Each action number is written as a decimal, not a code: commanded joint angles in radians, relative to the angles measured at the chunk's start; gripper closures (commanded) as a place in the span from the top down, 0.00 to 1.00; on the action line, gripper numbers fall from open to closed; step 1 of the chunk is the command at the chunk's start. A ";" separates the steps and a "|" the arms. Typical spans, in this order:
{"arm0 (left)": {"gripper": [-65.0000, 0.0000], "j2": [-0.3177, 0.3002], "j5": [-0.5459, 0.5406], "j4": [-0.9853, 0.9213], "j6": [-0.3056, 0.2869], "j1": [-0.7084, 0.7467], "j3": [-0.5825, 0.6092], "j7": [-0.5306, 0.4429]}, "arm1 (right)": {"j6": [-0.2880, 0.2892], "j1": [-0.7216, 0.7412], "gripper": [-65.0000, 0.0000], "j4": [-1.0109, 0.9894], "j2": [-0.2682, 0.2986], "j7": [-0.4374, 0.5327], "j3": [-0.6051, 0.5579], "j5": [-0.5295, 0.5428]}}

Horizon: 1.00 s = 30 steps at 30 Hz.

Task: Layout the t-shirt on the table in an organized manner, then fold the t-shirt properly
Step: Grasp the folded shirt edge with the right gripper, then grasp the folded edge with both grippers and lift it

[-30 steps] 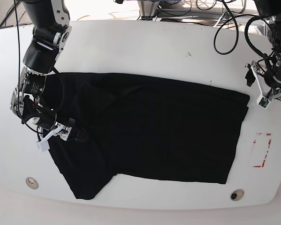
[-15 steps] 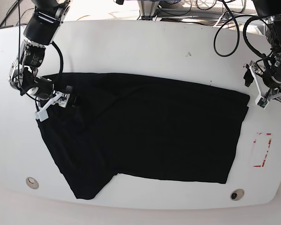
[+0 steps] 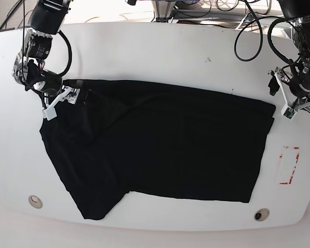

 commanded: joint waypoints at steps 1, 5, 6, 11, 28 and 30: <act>0.72 -0.017 -0.006 0.015 0.002 -0.011 -0.005 -0.012 | 0.002 0.026 0.94 0.069 0.014 0.011 0.003 0.036; 0.72 -0.015 -0.009 0.015 0.002 -0.010 -0.005 -0.023 | 0.002 0.031 0.94 0.131 0.015 0.011 0.003 0.036; 0.72 -0.014 -0.009 0.018 0.002 -0.007 -0.007 -0.038 | 0.002 0.038 0.94 0.145 0.017 0.011 0.003 0.036; 0.62 0.027 -0.011 0.024 0.002 -0.005 -0.028 -0.148 | 0.002 0.041 0.94 0.227 0.084 0.013 0.003 -0.015; 0.60 0.061 -0.009 0.051 0.002 -0.013 -0.048 -0.165 | 0.071 -0.022 0.95 0.212 0.164 0.168 0.062 -0.480; 0.60 0.074 -0.009 0.051 0.002 -0.014 -0.048 -0.165 | 0.088 -0.020 0.95 0.164 0.164 0.187 0.060 -0.506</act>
